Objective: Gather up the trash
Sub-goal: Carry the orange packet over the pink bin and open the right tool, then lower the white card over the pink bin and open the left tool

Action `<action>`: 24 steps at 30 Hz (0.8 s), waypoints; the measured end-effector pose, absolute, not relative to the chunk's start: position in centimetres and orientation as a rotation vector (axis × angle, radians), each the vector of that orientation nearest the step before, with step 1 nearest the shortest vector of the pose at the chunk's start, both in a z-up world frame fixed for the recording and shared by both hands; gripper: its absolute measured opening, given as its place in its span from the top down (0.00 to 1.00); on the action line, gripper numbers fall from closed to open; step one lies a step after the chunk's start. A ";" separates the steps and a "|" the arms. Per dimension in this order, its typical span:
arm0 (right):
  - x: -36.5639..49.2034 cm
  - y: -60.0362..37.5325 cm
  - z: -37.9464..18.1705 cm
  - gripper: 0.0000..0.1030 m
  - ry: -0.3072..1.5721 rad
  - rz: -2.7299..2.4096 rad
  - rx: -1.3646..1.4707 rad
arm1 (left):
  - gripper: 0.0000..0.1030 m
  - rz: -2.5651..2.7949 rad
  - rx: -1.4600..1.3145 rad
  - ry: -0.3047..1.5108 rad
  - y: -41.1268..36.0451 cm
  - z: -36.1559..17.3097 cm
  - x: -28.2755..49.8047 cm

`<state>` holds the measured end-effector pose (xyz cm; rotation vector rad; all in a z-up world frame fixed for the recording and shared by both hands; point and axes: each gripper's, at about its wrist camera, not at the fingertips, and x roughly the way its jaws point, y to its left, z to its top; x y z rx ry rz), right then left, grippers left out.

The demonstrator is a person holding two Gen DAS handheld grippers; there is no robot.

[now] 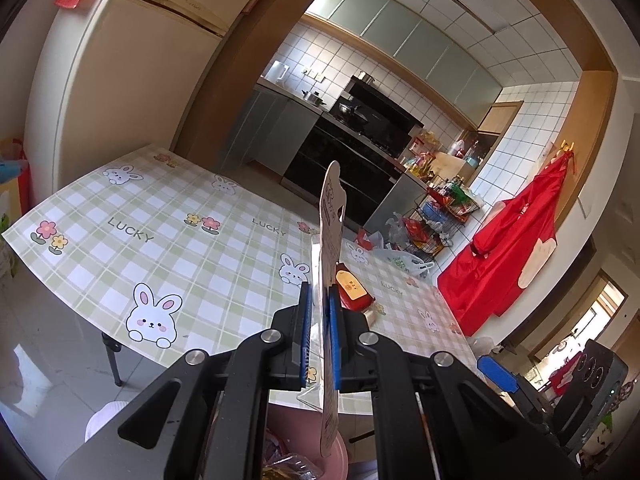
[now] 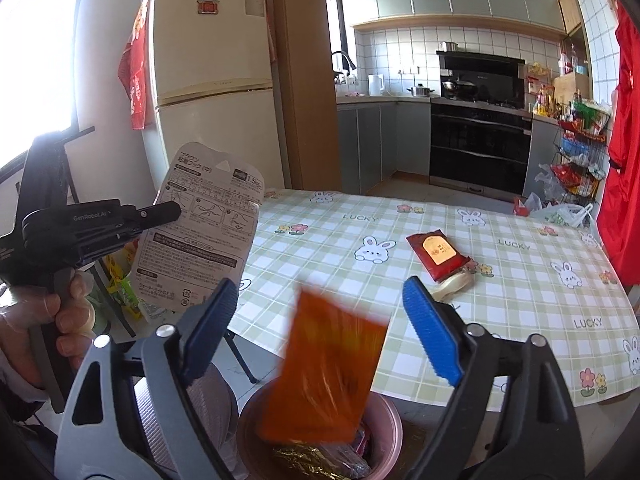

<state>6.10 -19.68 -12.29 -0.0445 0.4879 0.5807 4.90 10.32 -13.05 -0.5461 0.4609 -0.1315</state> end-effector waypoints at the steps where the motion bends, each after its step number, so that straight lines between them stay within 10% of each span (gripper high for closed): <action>1: 5.9 -19.7 -12.2 0.17 0.480 0.581 -0.051 | 0.92 -0.132 -0.545 0.460 10.3 -13.0 4.9; 24: 4.9 -22.7 -9.4 0.06 0.356 0.442 -0.013 | 0.92 -0.277 -0.427 0.491 5.6 -11.5 3.5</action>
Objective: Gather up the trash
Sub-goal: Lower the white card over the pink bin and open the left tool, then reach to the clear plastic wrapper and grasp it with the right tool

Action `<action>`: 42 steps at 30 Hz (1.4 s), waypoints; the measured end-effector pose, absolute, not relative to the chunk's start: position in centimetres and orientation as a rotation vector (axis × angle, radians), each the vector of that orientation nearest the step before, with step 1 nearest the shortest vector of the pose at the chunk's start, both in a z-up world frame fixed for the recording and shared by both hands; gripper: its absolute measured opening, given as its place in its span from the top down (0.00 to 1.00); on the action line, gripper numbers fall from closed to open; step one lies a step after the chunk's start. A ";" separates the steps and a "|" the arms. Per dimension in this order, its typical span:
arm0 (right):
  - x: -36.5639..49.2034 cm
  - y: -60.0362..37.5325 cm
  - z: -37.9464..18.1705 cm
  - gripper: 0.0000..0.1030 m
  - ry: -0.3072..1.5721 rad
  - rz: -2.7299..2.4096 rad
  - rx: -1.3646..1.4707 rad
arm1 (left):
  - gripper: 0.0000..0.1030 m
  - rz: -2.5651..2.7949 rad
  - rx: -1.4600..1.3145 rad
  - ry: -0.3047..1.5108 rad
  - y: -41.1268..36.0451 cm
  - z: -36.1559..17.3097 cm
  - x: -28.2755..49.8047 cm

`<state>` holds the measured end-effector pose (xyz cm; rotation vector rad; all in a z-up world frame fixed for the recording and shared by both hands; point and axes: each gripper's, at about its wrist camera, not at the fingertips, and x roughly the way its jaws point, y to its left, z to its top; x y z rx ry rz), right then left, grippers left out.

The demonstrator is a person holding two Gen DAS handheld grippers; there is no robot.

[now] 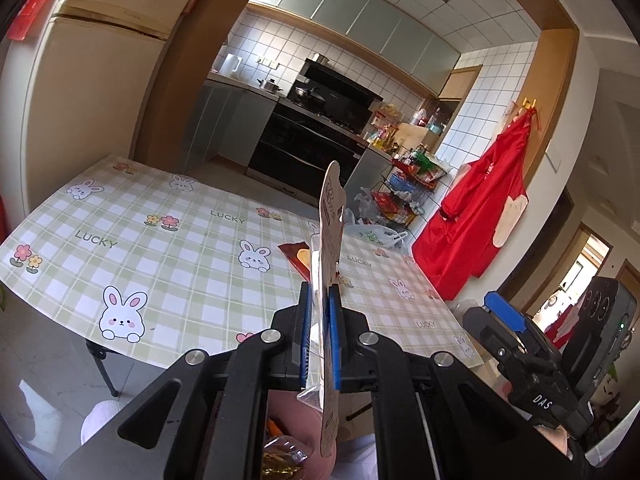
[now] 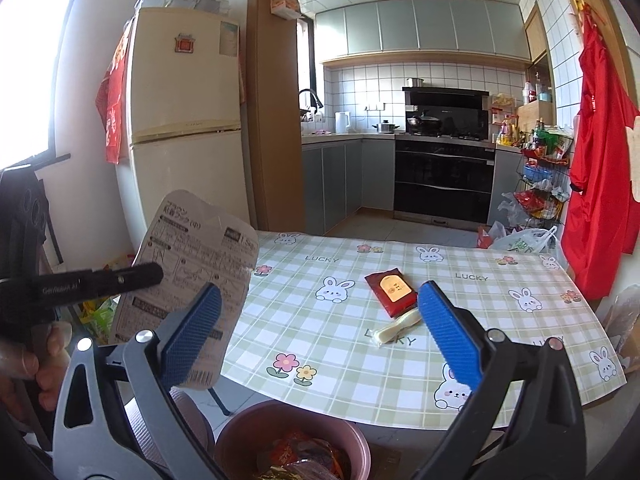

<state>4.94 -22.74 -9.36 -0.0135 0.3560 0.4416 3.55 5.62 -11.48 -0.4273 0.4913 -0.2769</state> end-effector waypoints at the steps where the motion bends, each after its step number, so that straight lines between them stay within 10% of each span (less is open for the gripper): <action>1: 4.8 -22.9 -9.3 0.06 0.353 0.437 -0.010 | 0.92 -0.285 -0.421 0.497 5.3 -11.5 3.5; 15: 4.4 -24.3 -9.2 0.06 0.350 0.415 0.033 | 0.89 -0.313 -0.334 0.520 2.9 -11.9 3.1; 18: 4.5 -24.2 -9.3 0.06 0.356 0.414 0.031 | 0.38 -0.305 -0.358 0.512 3.4 -12.0 3.2; 24: 4.7 -24.1 -9.5 0.06 0.369 0.410 0.029 | 0.19 -0.235 -0.371 0.479 5.0 -11.6 3.1; 42: 5.7 -24.9 -11.0 0.06 0.421 0.371 0.038 | 0.15 -0.146 -0.397 0.526 6.7 -13.2 4.0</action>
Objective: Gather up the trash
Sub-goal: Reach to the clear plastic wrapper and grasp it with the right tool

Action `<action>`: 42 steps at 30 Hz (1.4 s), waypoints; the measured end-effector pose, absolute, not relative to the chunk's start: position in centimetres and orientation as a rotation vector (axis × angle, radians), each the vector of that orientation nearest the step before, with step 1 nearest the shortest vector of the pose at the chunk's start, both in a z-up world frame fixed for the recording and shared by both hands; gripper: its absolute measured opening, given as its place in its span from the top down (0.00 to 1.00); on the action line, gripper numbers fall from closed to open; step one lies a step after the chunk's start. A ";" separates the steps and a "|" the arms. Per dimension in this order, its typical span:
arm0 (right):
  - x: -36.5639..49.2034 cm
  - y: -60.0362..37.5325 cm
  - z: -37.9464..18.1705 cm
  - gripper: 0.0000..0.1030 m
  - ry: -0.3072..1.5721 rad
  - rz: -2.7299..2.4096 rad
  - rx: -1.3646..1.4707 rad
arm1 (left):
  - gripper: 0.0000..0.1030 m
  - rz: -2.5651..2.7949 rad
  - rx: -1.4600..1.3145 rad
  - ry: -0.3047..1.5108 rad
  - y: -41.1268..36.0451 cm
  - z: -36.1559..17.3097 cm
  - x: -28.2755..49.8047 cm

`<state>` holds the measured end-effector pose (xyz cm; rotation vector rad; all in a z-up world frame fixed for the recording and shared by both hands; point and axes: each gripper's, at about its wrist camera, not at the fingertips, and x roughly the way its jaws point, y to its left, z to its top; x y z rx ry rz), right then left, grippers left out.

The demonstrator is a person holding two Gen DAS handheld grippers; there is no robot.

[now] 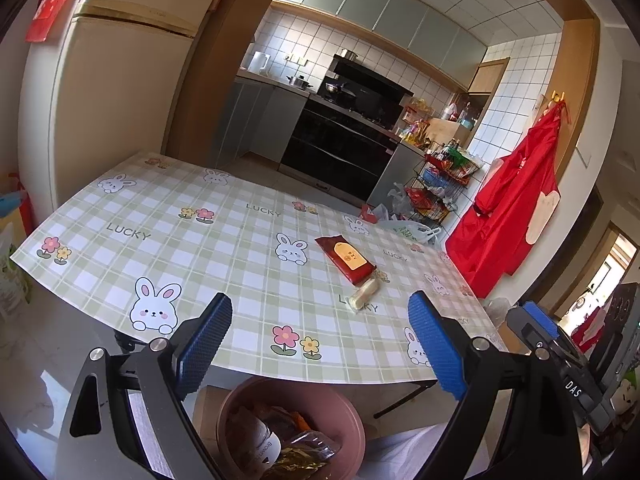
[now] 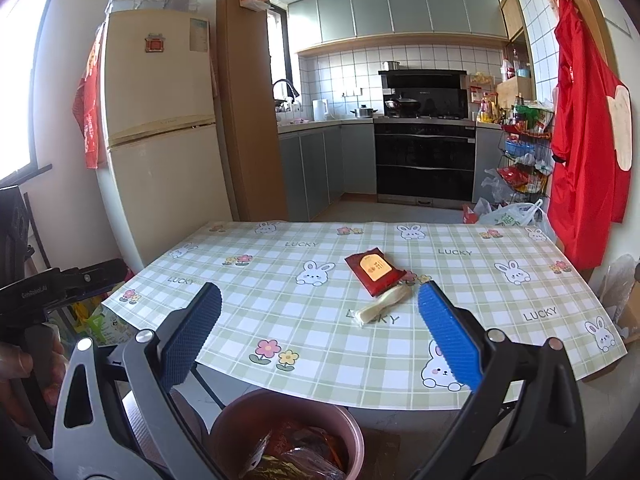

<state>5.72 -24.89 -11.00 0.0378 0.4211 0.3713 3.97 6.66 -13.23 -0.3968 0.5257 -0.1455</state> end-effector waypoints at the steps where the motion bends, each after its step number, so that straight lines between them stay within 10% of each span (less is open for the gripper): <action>1: 6.0 -25.1 -11.3 0.06 0.431 0.363 0.040 | 0.15 -0.142 -0.394 0.528 6.7 -13.4 4.1; 42: 37.3 -23.6 -29.9 0.13 0.995 0.237 0.092 | 0.06 -0.039 -0.237 0.796 7.0 -22.1 28.1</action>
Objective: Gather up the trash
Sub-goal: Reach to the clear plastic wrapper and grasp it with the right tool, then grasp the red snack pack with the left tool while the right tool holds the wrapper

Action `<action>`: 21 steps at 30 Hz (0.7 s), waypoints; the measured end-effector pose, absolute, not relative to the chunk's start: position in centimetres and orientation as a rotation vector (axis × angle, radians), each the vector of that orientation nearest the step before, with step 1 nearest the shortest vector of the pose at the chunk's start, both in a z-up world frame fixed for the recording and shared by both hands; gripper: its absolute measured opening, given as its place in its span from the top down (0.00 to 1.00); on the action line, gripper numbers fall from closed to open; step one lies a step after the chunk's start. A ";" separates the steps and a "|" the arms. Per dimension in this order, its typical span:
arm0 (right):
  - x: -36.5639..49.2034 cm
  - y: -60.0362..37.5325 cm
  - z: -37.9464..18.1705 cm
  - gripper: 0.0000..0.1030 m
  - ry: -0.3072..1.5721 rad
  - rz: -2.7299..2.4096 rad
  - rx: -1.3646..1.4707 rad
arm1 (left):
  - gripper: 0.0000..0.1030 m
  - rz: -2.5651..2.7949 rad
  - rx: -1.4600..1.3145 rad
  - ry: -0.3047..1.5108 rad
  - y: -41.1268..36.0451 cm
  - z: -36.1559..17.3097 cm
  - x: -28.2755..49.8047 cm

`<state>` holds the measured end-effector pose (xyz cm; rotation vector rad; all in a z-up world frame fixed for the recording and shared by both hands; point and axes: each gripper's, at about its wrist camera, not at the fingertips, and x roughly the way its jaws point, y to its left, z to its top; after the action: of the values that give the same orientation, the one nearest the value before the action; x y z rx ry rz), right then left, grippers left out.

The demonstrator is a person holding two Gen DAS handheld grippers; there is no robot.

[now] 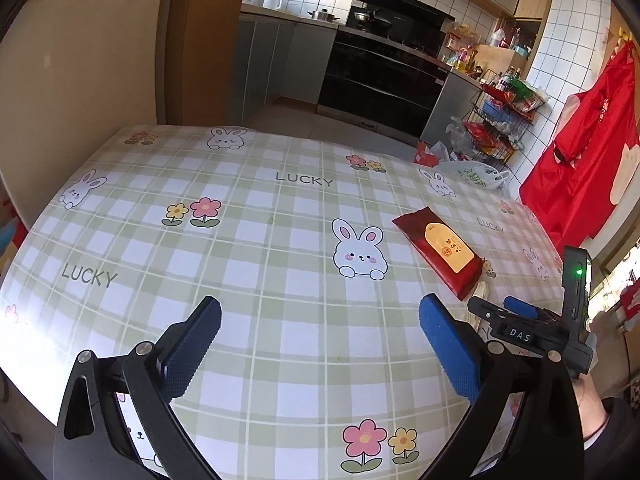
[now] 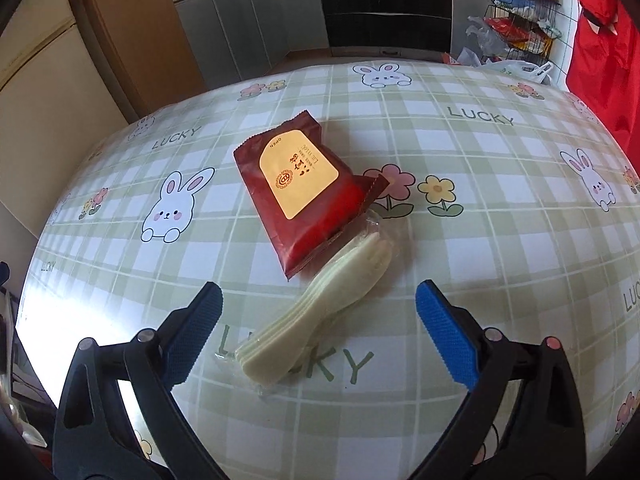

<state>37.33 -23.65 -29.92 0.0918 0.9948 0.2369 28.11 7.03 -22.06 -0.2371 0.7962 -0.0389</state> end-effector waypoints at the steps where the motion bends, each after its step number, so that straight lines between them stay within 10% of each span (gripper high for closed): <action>1: 37.5 -23.6 -30.2 0.20 1.009 0.240 0.092 | 0.06 -0.044 -0.235 0.799 6.8 -22.2 28.5; 6: 37.5 -23.3 -31.3 0.29 1.032 0.275 0.067 | 0.06 -0.094 -0.234 0.832 4.8 -22.7 30.4; 13: 37.2 -25.0 -31.1 0.81 1.010 0.320 0.019 | 0.06 -0.151 -0.215 0.867 2.0 -23.3 32.5; 21: 37.1 -30.5 -30.1 0.84 0.879 0.227 0.105 | 0.06 -0.162 -0.216 0.924 -1.4 -24.8 36.0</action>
<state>37.07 -30.52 -30.11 0.1053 0.8791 0.2266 36.00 -1.38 -24.83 -0.2164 0.9244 -0.1616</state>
